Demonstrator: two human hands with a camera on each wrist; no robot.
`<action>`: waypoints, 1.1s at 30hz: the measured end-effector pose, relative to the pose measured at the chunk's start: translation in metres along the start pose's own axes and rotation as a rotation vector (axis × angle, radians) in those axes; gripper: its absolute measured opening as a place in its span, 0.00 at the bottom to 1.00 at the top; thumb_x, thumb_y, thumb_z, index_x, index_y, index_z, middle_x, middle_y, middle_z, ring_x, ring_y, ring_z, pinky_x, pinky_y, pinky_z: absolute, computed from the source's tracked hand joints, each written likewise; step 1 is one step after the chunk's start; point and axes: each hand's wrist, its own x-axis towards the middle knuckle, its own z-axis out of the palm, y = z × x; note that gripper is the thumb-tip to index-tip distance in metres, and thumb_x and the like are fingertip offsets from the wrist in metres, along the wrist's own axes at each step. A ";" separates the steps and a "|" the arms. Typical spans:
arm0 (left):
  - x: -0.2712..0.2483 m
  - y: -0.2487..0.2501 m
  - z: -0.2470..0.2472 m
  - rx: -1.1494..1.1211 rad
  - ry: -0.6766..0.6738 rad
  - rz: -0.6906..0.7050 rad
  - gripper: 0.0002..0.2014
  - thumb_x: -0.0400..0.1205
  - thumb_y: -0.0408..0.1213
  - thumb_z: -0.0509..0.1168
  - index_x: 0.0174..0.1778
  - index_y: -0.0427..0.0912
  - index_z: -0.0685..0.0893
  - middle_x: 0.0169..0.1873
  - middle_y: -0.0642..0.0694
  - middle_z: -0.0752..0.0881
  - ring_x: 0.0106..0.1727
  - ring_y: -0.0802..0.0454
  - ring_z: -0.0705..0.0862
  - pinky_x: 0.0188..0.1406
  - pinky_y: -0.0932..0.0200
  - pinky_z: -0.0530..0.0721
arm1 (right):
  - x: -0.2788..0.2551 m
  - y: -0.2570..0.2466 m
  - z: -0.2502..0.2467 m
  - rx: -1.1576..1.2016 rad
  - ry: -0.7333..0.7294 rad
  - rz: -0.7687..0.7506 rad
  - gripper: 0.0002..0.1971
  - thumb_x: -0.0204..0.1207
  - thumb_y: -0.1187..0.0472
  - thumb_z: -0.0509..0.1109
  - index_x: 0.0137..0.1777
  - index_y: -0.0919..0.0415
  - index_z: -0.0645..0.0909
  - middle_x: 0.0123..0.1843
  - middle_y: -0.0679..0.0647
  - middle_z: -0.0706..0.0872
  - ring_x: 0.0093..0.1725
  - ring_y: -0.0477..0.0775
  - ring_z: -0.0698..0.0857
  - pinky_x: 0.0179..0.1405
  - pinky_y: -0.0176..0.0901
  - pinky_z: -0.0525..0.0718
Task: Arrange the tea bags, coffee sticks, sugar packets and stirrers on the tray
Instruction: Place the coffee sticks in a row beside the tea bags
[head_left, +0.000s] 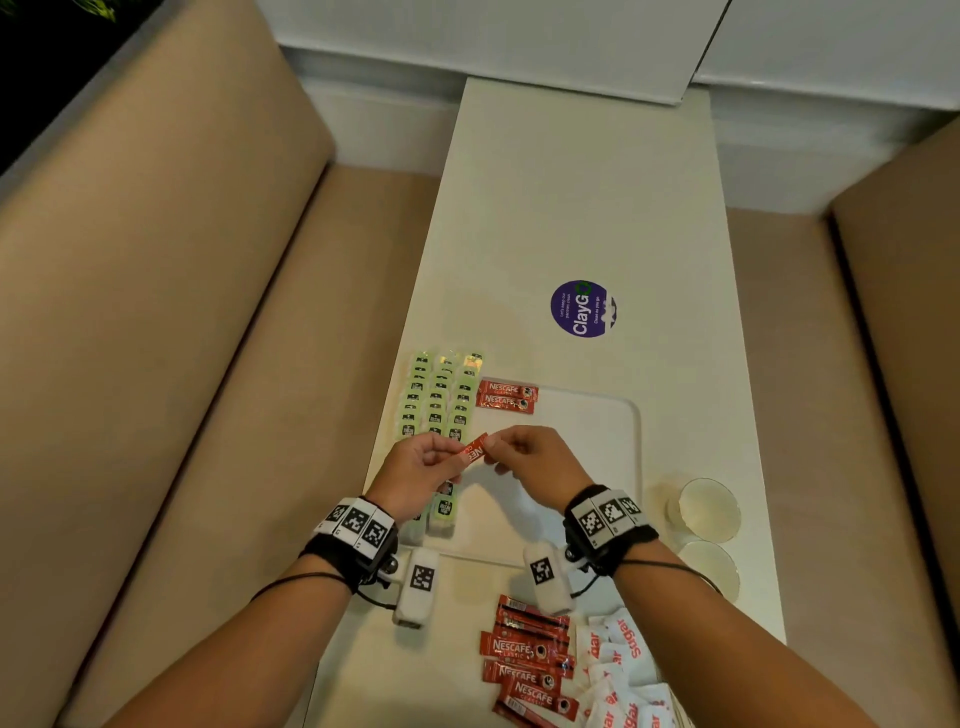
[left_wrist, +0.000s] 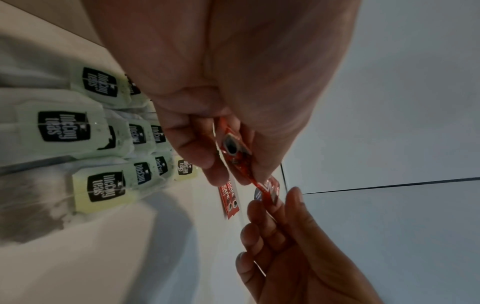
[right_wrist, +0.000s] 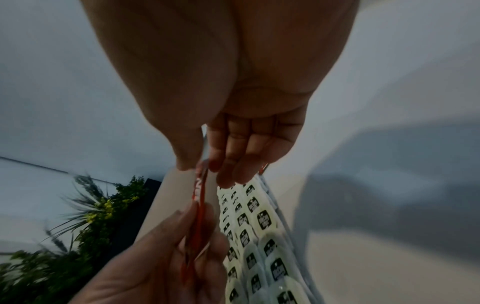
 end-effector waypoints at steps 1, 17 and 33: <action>-0.001 0.000 0.001 0.000 -0.011 0.002 0.09 0.80 0.30 0.74 0.55 0.36 0.86 0.38 0.40 0.91 0.36 0.52 0.87 0.38 0.61 0.85 | -0.002 0.000 0.002 0.011 -0.011 -0.016 0.12 0.83 0.49 0.72 0.47 0.56 0.90 0.41 0.49 0.93 0.39 0.45 0.89 0.44 0.38 0.83; -0.023 -0.001 0.009 -0.128 -0.044 -0.021 0.05 0.82 0.28 0.71 0.53 0.36 0.85 0.43 0.37 0.92 0.43 0.48 0.90 0.41 0.55 0.82 | -0.049 0.011 0.006 0.066 0.012 0.002 0.11 0.85 0.52 0.70 0.51 0.58 0.90 0.44 0.51 0.93 0.39 0.43 0.88 0.40 0.32 0.81; -0.033 -0.008 0.011 -0.013 -0.039 -0.026 0.08 0.81 0.32 0.74 0.55 0.40 0.85 0.40 0.41 0.90 0.37 0.51 0.88 0.35 0.59 0.83 | -0.053 0.020 0.006 0.112 0.216 0.029 0.10 0.85 0.56 0.71 0.48 0.60 0.90 0.43 0.60 0.91 0.37 0.48 0.85 0.42 0.43 0.86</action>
